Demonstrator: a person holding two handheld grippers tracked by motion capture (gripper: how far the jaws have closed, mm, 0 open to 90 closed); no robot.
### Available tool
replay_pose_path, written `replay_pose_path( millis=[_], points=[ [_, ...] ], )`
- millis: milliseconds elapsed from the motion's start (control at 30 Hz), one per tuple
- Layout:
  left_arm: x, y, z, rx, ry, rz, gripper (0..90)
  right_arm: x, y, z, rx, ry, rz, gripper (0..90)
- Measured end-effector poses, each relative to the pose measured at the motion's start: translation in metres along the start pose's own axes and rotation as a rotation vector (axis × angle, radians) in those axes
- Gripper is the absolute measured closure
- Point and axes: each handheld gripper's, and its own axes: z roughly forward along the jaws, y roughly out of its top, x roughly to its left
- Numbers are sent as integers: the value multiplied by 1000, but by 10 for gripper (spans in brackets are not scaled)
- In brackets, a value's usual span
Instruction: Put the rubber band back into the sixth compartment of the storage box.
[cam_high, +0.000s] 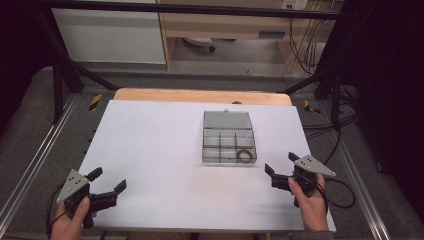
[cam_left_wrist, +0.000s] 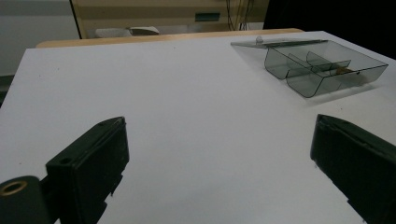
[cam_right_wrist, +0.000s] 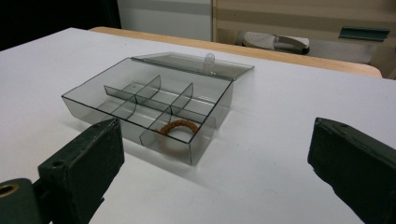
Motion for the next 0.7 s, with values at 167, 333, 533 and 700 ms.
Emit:
replay_pose_path(
  millis=[167,333,533,700],
  points=[
    [0,0,0,3,-3,2,46,-3,-10,-3,12,5,10,35],
    [-1,0,1,6,-10,5,46,-6,-21,-5,47,5,13,31],
    [-2,0,2,8,-12,12,46,-8,-32,3,112,13,16,31],
    [-2,0,2,10,-11,15,45,-7,-36,12,146,10,18,33]
  ],
)
